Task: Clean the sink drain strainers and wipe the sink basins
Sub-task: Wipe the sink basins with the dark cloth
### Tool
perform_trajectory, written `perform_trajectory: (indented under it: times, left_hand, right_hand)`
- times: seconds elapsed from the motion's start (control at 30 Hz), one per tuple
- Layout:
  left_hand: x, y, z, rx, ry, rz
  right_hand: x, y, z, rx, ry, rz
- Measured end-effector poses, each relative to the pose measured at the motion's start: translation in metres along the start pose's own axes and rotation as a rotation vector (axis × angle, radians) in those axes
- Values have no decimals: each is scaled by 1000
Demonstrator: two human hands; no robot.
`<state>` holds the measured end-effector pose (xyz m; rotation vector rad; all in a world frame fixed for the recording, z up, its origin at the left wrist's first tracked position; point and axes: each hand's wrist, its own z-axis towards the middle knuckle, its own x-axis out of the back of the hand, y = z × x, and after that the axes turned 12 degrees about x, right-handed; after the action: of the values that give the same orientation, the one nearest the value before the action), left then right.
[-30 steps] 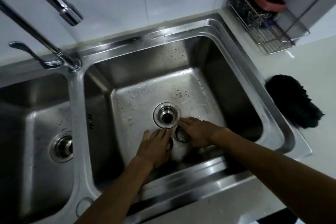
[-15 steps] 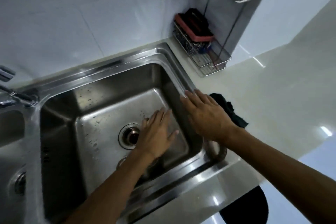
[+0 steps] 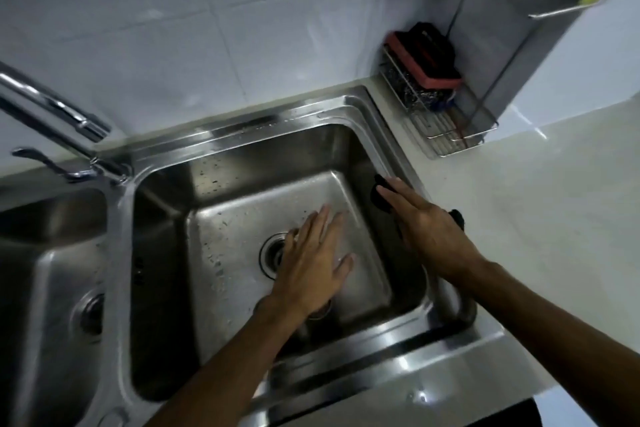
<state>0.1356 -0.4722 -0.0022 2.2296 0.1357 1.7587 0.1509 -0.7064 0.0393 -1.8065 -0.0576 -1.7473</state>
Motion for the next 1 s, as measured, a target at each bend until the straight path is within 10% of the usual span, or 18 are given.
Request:
perform_trajectory:
  times: [0.33, 0.53, 1.0]
  left_hand:
    - [68, -252, -49, 302, 169, 321]
    - [59, -277, -52, 372, 269, 124]
    - [55, -280, -52, 375, 373, 22]
  right_hand:
    - [-196, -1, 128, -384, -108, 10]
    - [-254, -10, 134, -432, -70, -131]
    - [-311, -206, 165, 265, -527, -170]
